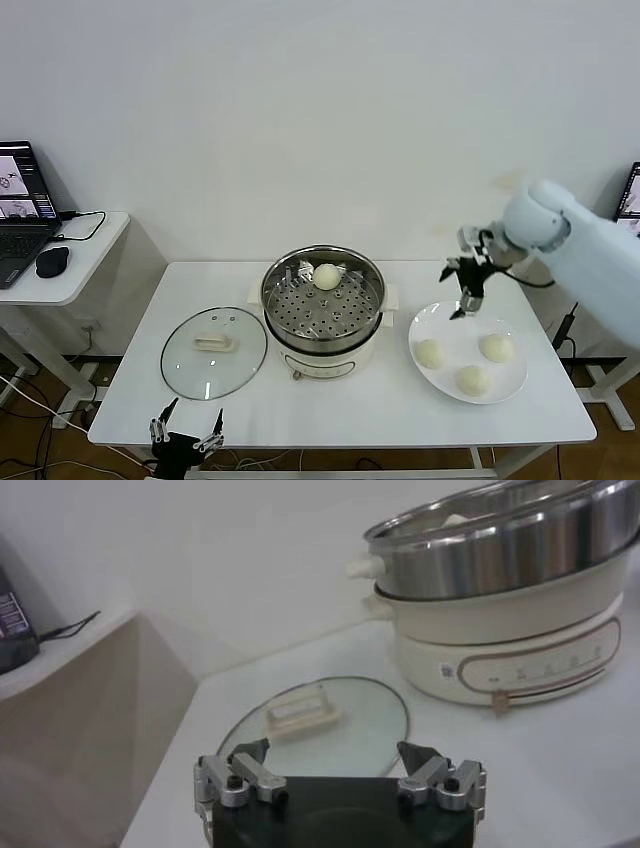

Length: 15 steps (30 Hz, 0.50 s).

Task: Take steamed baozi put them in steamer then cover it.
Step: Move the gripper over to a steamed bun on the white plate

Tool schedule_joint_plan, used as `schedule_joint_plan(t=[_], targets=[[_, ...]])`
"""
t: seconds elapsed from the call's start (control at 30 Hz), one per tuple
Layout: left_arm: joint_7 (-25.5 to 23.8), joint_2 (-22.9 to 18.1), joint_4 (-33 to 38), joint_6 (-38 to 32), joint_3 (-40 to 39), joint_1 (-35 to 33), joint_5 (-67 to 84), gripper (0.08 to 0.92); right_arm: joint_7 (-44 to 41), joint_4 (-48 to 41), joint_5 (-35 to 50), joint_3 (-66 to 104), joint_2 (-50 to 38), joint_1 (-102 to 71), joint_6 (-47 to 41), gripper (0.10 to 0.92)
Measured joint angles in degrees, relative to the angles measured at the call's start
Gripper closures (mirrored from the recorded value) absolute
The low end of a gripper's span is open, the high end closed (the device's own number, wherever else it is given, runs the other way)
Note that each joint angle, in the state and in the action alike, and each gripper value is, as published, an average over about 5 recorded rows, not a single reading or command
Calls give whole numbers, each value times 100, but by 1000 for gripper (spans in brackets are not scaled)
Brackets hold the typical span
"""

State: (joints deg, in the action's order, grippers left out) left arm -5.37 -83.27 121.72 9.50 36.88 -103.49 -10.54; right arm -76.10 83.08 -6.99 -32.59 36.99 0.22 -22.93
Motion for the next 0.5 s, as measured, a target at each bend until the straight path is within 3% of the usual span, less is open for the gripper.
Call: schedule_joint_plan(t=[0.5], targets=[[5,-5,-153,9,13,18,-39,177,230,-439,-617,334,487,-997,42,203]])
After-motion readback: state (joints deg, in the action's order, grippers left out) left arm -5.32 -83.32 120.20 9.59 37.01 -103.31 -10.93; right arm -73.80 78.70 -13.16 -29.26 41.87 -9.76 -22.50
